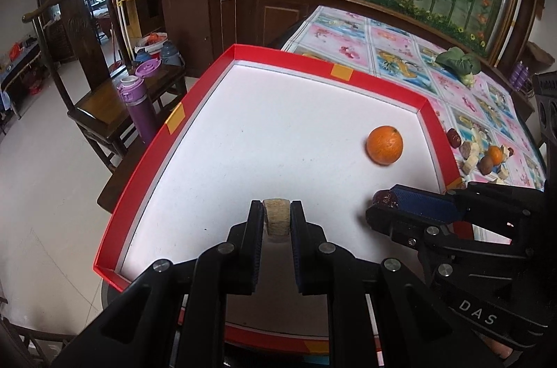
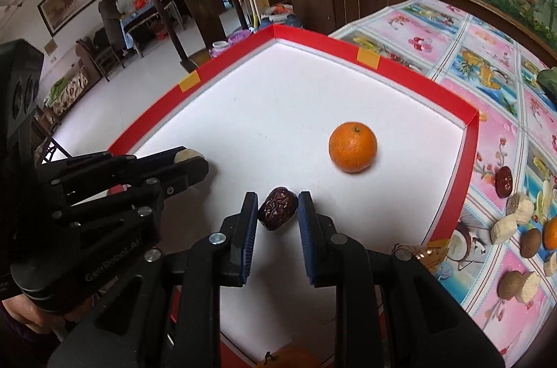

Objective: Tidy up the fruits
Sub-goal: 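Carry the date and beige piece into the tray and open both tools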

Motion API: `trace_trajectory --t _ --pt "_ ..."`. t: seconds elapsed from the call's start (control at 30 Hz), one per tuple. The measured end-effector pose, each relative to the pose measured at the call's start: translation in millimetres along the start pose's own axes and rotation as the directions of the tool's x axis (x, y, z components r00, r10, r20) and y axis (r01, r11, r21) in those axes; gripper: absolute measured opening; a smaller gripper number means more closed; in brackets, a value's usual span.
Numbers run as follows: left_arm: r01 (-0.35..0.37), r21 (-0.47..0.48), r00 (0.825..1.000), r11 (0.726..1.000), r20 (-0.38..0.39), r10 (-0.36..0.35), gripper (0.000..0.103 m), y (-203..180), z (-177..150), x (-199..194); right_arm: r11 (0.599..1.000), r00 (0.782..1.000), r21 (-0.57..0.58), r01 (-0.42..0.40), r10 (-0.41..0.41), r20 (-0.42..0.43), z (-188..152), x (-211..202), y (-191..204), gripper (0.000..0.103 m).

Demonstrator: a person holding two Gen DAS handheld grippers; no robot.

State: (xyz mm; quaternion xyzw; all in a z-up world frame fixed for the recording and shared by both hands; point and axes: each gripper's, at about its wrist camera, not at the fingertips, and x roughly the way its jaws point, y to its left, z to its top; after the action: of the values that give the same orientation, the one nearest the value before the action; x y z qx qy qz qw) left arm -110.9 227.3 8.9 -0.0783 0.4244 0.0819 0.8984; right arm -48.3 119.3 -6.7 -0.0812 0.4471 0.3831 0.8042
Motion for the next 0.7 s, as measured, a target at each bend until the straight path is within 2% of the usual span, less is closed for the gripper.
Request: trace_trajectory --t 0.23,0.3,0.33,0.37,0.43,0.47,0.5,0.57,0.7 --pt "-0.008 -0.004 1.0 1.0 -0.012 0.008 0.015 0.9 -2.6 3.4 1.0 1.0 0.009 0.011 -0.011 -0.023 -2.9 4.8 1.5 0.026" --pt "-0.016 -0.002 1.0 1.0 -0.017 0.016 0.015 0.6 -2.2 3.4 1.0 1.0 0.008 0.005 -0.005 -0.027 -2.6 4.8 0.7 0.03" --pt "-0.024 0.0 1.0 1.0 -0.019 0.024 0.018 -0.5 -2.2 2.9 1.0 1.0 0.013 -0.003 0.003 -0.029 -2.9 3.7 -0.6 0.032" --pt "-0.033 0.002 0.999 0.999 -0.021 0.033 0.023 -1.4 -2.3 2.7 1.0 1.0 0.02 -0.008 0.008 -0.025 -3.5 1.8 -2.3 0.039" --pt "-0.059 -0.001 0.998 0.998 -0.014 0.059 0.049 -2.4 -2.4 0.6 0.999 1.0 0.036 -0.013 0.013 0.009 -5.0 -6.8 -8.0 0.044" --pt "-0.063 -0.004 0.998 0.998 -0.001 0.063 0.054 -2.3 -2.1 -2.2 0.999 0.999 0.041 -0.02 0.019 0.031 -5.2 -12.4 -11.1 0.045" --pt "-0.066 -0.006 0.998 0.998 0.013 0.066 0.058 -2.6 -1.6 -5.8 0.998 0.998 0.049 -0.029 0.026 0.06 -6.2 -20.9 -15.8 0.045" --pt "-0.071 -0.001 0.997 0.998 0.041 0.07 0.059 -6.5 0.9 -13.0 0.998 0.995 0.058 -0.037 0.031 0.095 -7.2 -33.0 -21.9 0.046" --pt "-0.047 0.041 0.995 0.998 0.089 0.043 0.067 -23.6 5.0 -26.0 0.997 0.988 0.082 -0.008 -0.005 0.155 -15.5 -59.9 -40.8 0.047"
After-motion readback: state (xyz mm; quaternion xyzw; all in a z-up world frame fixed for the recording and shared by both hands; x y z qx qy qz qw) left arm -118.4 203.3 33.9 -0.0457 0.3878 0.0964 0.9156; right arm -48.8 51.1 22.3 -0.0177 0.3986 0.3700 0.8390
